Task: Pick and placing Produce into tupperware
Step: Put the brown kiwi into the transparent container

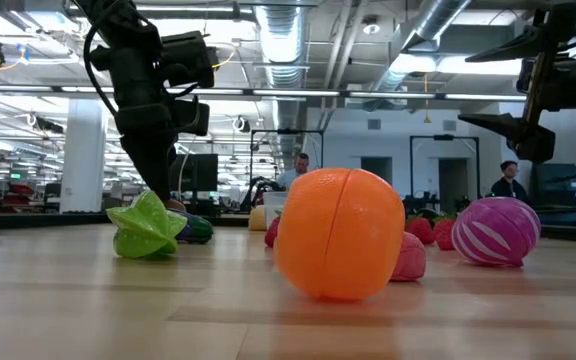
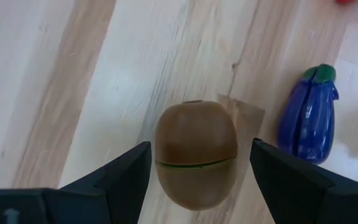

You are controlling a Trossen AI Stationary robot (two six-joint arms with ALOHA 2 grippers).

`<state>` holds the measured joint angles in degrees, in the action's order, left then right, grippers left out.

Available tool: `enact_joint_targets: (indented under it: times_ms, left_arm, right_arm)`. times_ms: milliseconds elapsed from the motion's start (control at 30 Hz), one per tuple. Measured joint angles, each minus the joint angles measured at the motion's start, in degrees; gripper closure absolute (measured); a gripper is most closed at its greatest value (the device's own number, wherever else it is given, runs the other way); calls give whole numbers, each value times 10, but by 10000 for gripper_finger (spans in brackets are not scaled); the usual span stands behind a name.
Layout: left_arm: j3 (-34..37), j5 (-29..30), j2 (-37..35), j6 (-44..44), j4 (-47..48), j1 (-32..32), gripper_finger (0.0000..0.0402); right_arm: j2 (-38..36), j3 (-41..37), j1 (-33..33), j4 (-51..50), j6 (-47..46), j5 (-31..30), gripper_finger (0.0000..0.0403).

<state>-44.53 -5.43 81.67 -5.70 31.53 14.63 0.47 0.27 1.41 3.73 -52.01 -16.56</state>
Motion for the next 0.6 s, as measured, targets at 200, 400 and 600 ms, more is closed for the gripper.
enact_joint_targets:
  times_ms: [200, 400, 600]
  left_arm:
    - [0, 0, 0, 4, 0, 0, 138]
    - [0, -4, 0, 9, 0, 0, 138]
    - [0, -2, 9, 27, 0, 0, 138]
  right_arm:
    - [0, 0, 0, 0, 0, 0, 22]
    - [0, 0, 0, 0, 1, 0, 22]
    - [0, 0, 0, 0, 1, -1, 22]
